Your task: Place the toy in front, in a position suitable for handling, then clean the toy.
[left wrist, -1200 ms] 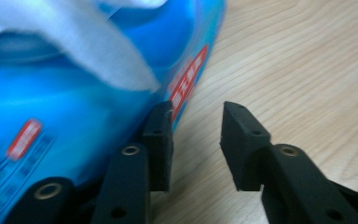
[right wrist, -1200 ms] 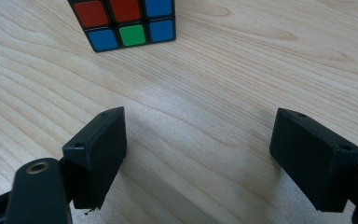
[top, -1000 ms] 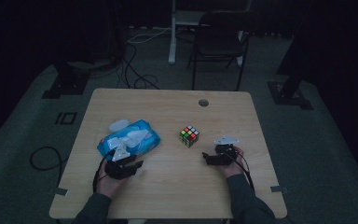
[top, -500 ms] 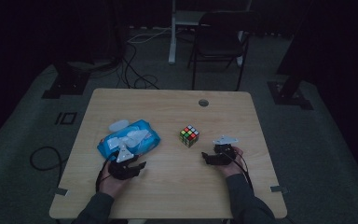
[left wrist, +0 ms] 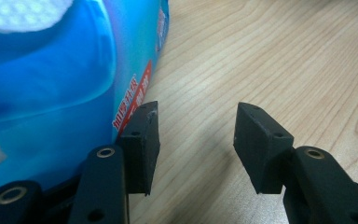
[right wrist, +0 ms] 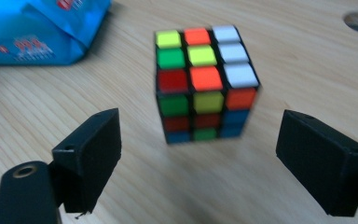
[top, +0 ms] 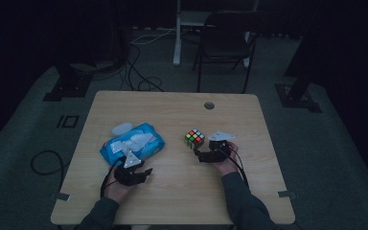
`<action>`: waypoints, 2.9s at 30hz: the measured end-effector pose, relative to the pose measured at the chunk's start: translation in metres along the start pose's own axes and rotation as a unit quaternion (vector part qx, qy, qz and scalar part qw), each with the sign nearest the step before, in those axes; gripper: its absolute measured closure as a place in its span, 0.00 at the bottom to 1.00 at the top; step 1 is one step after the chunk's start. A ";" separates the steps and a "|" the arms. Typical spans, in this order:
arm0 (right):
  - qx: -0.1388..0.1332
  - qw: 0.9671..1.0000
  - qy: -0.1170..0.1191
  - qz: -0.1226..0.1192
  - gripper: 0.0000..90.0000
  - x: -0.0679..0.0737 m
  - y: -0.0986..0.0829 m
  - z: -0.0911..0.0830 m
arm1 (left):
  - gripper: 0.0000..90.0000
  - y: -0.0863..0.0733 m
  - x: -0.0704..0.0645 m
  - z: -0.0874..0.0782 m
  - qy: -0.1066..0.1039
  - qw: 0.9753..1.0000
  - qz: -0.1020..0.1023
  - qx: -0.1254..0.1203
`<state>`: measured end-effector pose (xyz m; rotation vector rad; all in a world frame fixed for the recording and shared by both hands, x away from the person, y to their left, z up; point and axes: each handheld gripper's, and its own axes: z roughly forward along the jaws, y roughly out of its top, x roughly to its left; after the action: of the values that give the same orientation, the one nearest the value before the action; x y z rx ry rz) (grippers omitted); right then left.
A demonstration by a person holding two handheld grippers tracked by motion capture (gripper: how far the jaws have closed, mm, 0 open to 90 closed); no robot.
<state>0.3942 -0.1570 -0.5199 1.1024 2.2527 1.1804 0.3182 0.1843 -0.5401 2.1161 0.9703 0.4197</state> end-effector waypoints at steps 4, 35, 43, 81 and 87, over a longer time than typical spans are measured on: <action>-0.012 1.000 -0.002 -0.010 0.12 0.004 0.010 0.009 | 0.57 0.000 -0.001 0.002 -0.002 1.000 0.002 0.004; 0.014 0.999 0.016 -0.046 0.38 -0.004 0.020 0.050 | 0.57 -0.002 -0.003 0.002 0.001 1.000 0.007 0.011; 0.009 0.997 0.031 -0.066 0.38 0.004 0.022 0.041 | 0.57 -0.002 -0.003 0.000 0.005 1.000 0.008 0.008; 0.015 0.992 0.083 -0.090 0.25 0.040 -0.016 0.010 | 0.57 -0.001 -0.005 -0.001 0.010 1.000 0.015 0.009; 0.012 0.993 0.080 -0.084 0.22 0.039 -0.016 0.009 | 0.56 -0.001 -0.006 -0.004 0.009 1.000 0.014 0.001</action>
<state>0.3677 -0.1272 -0.5367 0.8328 2.4325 1.2127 0.3116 0.1827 -0.5382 2.1337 0.9534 0.4517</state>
